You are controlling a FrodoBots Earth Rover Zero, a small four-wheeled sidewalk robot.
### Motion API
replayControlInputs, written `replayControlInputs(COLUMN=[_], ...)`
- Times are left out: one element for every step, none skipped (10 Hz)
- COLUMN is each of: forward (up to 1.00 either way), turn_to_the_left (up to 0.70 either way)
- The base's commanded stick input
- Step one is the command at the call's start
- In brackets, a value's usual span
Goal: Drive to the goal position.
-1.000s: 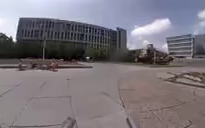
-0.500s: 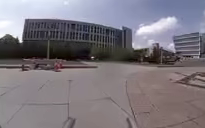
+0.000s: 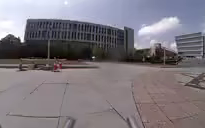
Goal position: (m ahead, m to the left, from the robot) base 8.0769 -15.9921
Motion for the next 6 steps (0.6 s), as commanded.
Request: replayControlInputs(forward=[0.70,0.70,0.70,0.70,0.70,0.70], turn_to_the_left=[-0.03,-0.03,-0.03,-0.03,-0.03,-0.03])
